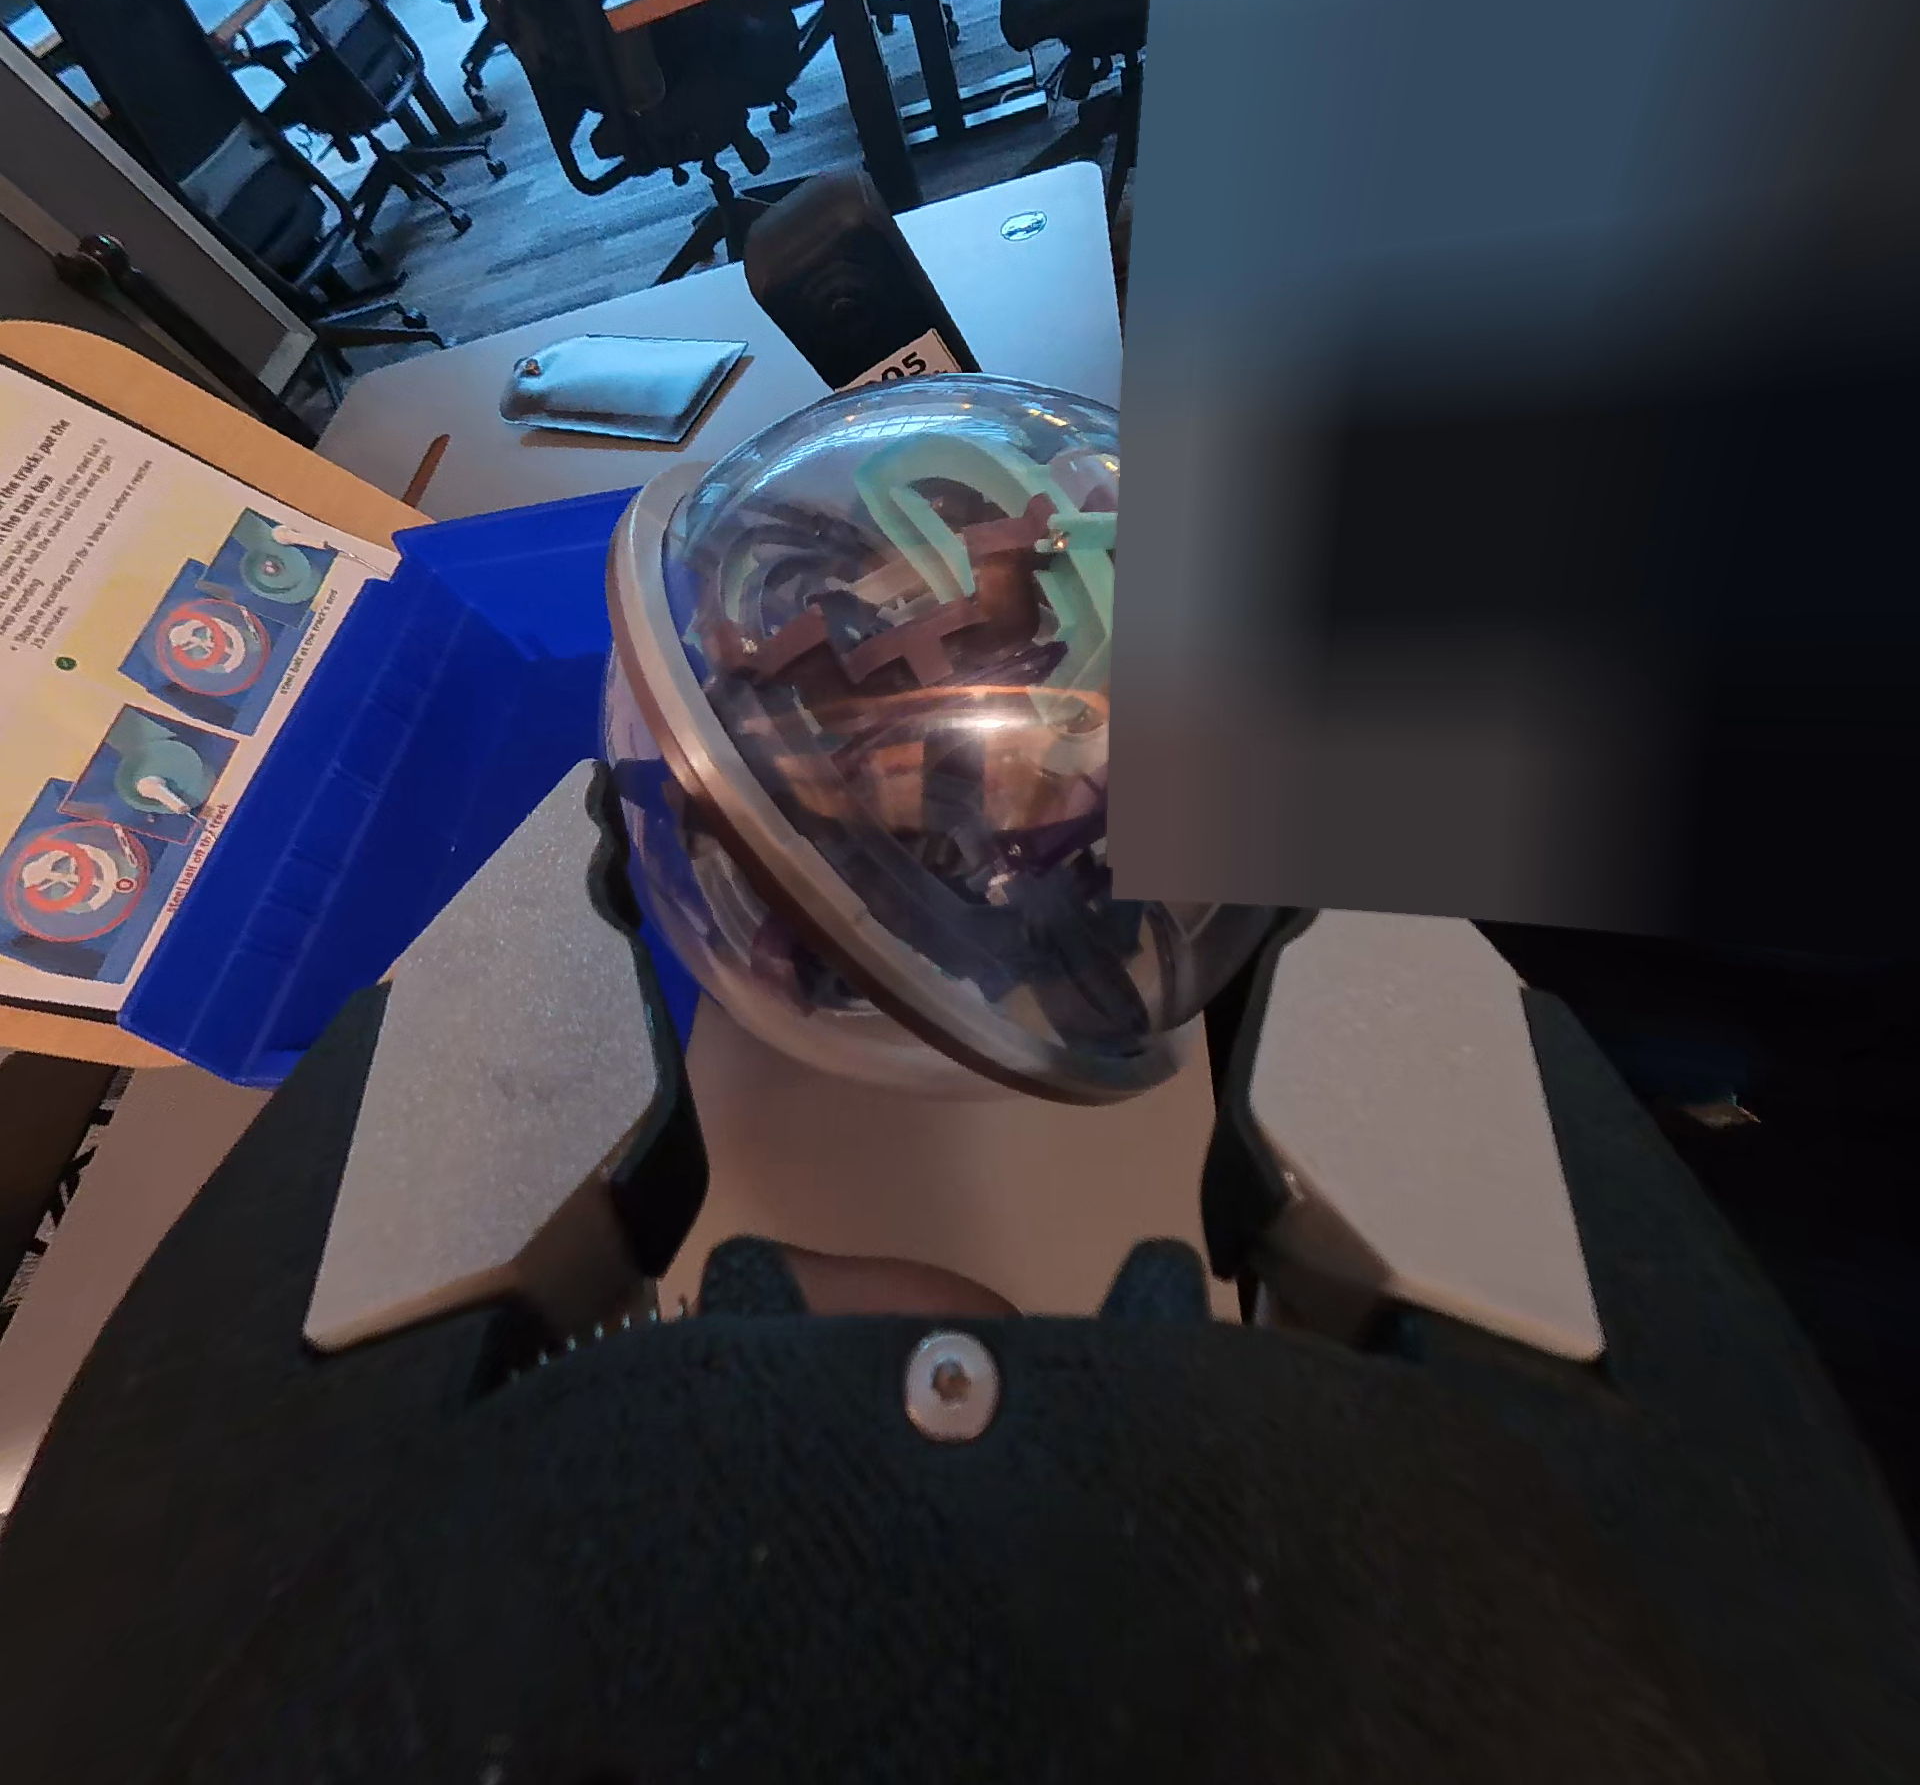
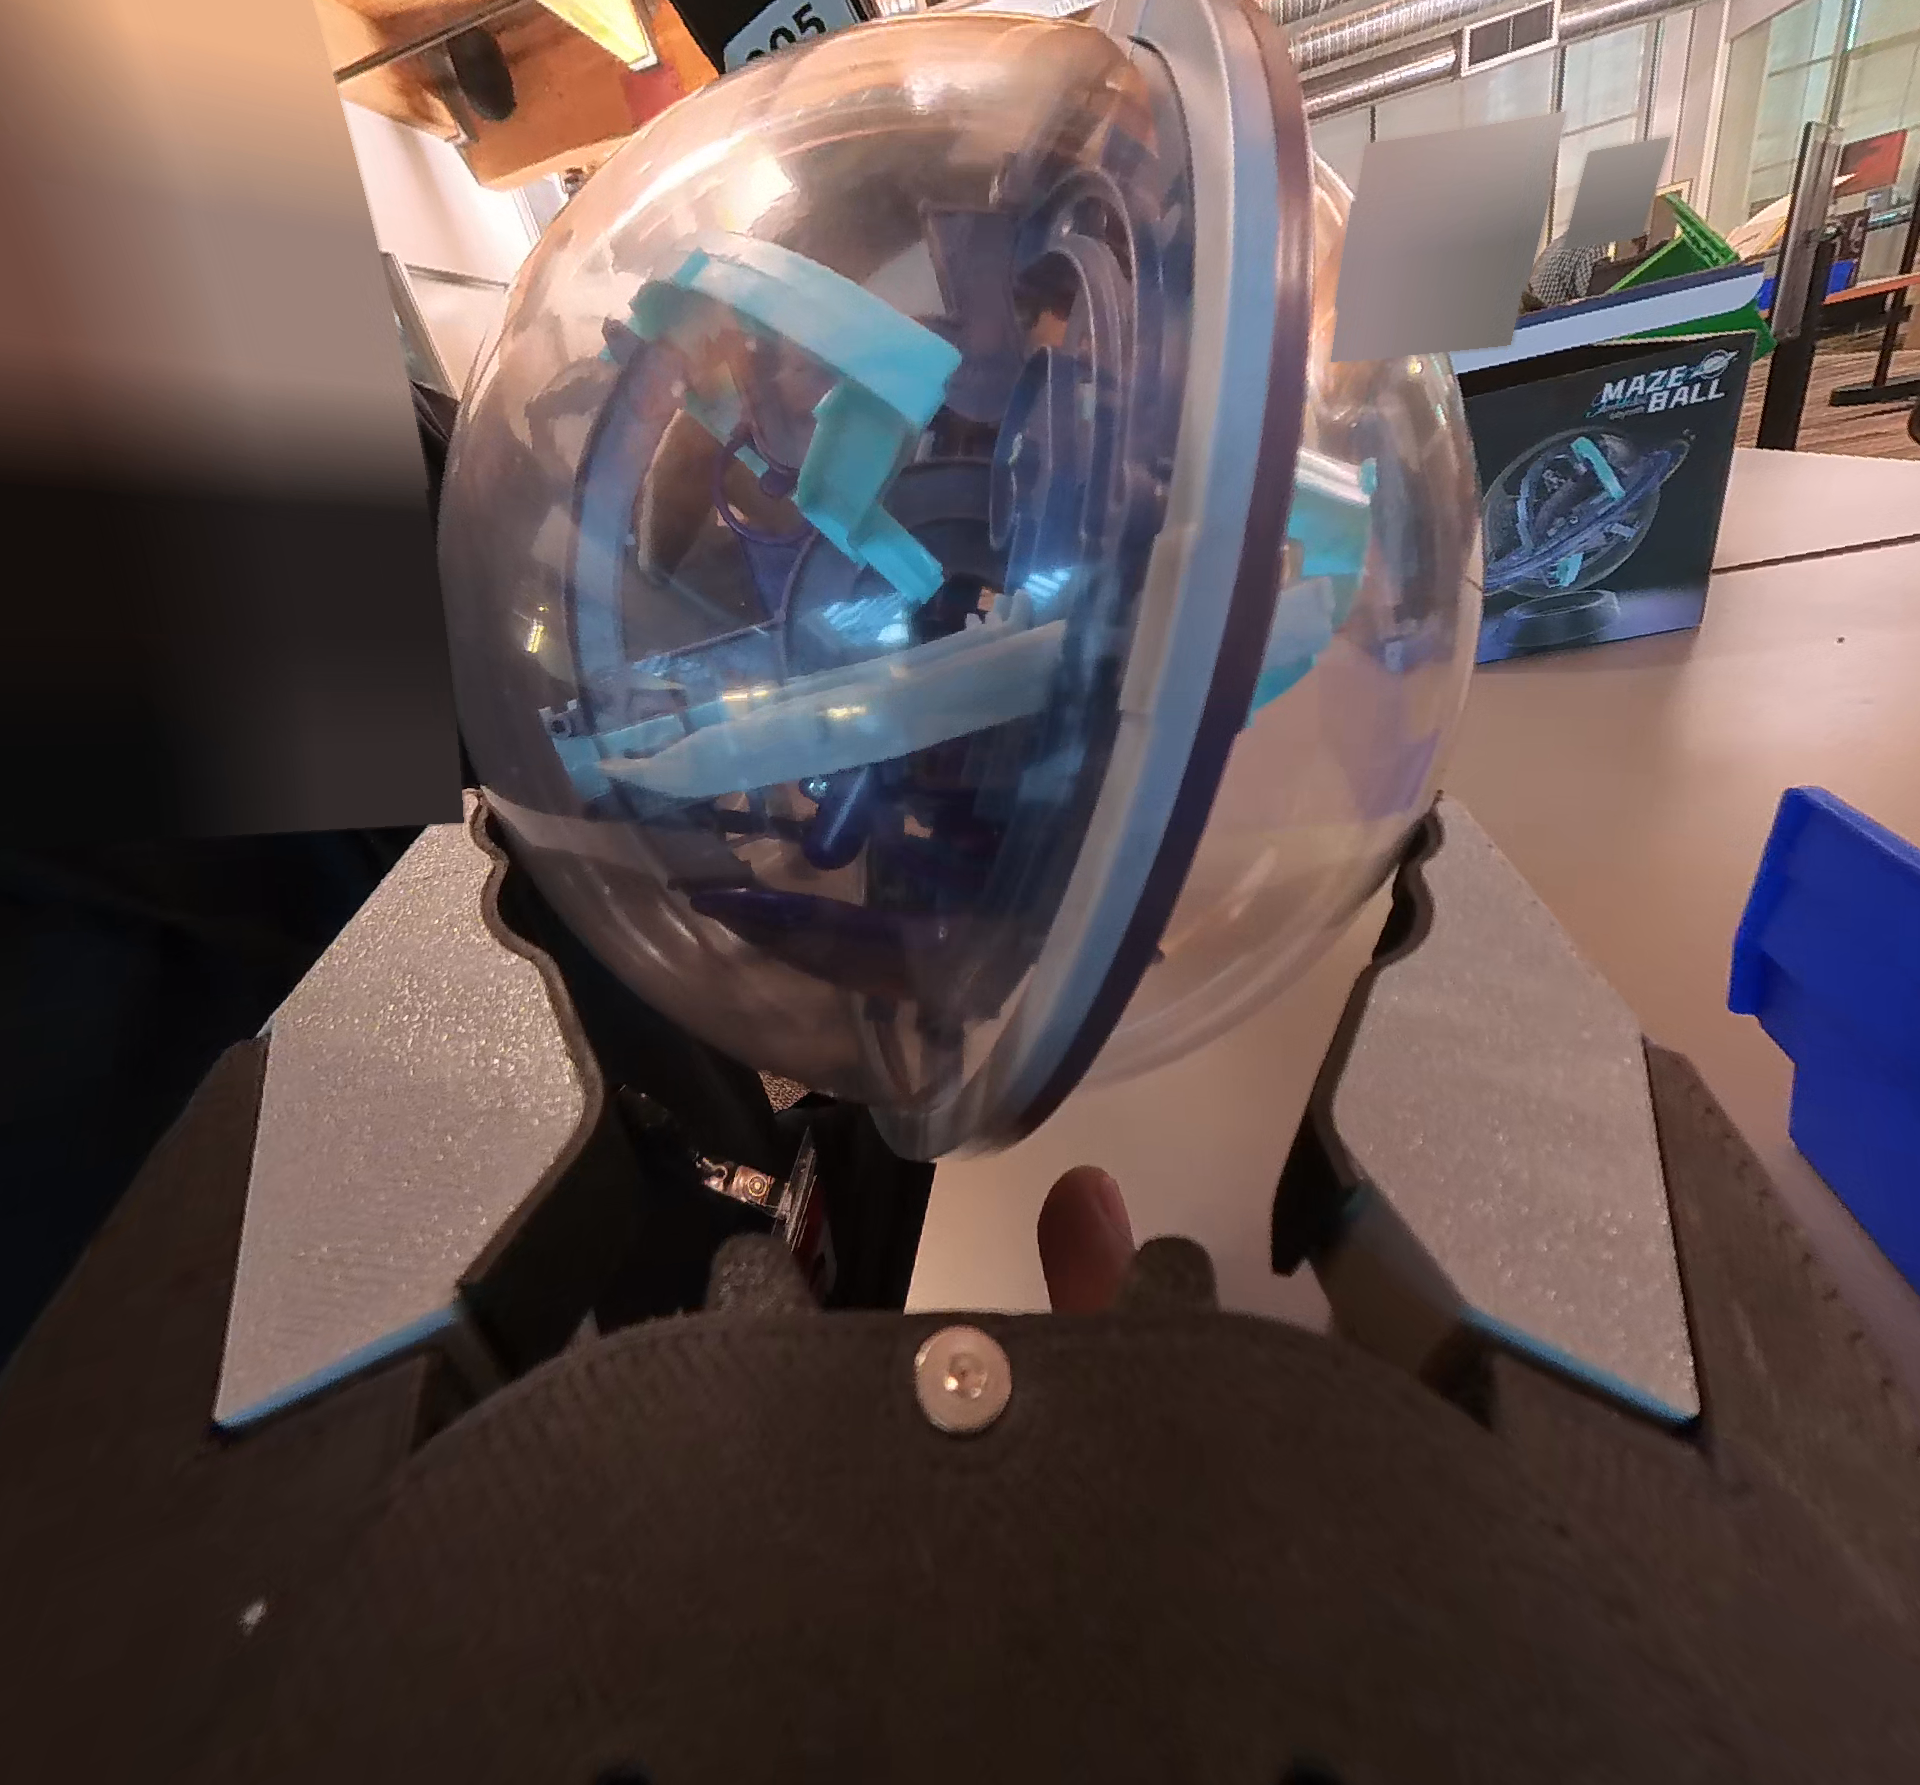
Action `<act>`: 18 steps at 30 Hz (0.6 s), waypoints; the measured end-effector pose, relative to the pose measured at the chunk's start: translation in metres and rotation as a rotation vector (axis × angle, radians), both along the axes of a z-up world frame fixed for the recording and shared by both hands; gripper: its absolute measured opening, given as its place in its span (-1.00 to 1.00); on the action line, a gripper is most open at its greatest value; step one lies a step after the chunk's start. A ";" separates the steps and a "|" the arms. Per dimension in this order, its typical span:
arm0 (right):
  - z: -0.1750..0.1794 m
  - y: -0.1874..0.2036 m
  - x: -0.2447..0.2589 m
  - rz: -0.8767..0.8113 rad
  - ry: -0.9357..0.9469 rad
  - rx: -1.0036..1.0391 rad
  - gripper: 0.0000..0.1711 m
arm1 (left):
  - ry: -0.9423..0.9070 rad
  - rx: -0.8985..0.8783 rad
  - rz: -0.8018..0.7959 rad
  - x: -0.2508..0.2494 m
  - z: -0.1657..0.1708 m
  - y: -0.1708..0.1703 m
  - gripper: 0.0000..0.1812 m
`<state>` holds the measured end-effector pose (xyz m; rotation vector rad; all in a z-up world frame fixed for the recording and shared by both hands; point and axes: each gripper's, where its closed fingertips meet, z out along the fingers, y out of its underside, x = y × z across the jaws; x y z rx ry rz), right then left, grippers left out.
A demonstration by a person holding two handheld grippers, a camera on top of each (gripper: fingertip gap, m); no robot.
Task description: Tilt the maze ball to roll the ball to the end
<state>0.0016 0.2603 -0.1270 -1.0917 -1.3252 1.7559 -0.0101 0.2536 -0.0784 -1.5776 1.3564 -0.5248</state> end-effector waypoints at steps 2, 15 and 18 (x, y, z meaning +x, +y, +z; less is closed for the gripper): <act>0.000 0.001 0.001 -0.001 0.000 -0.002 0.83 | 0.002 0.001 0.001 0.000 -0.001 0.000 0.36; 0.008 0.002 0.002 -0.020 0.002 -0.028 0.83 | 0.006 -0.002 0.000 0.000 0.005 0.001 0.36; 0.014 0.004 0.002 -0.036 0.003 -0.039 0.83 | 0.011 0.001 0.007 -0.001 0.007 0.002 0.37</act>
